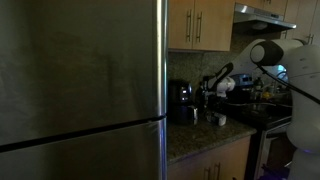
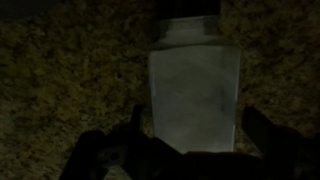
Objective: Move the jar to the back of the counter
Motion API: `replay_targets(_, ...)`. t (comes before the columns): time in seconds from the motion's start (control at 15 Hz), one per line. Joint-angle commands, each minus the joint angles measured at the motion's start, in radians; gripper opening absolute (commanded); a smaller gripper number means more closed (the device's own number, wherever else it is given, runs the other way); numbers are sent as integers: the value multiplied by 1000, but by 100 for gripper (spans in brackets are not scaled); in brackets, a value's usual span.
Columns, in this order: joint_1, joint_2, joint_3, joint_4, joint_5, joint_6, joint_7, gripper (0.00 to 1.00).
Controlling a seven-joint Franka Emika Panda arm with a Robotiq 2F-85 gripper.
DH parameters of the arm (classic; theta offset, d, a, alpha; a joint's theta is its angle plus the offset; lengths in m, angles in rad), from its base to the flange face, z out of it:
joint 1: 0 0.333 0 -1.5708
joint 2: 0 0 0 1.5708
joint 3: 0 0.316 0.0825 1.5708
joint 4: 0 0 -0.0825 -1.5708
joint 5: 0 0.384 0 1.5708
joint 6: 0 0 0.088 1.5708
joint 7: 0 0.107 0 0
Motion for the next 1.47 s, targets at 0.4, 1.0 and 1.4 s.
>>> replay_targets(0.4,-4,70,-4,31,8,-63,-2,100)
replay_targets(1.0,-57,-61,23,-80,166,147,-110,45)
replay_targets(1.4,-74,-97,3,-114,282,248,-204,44)
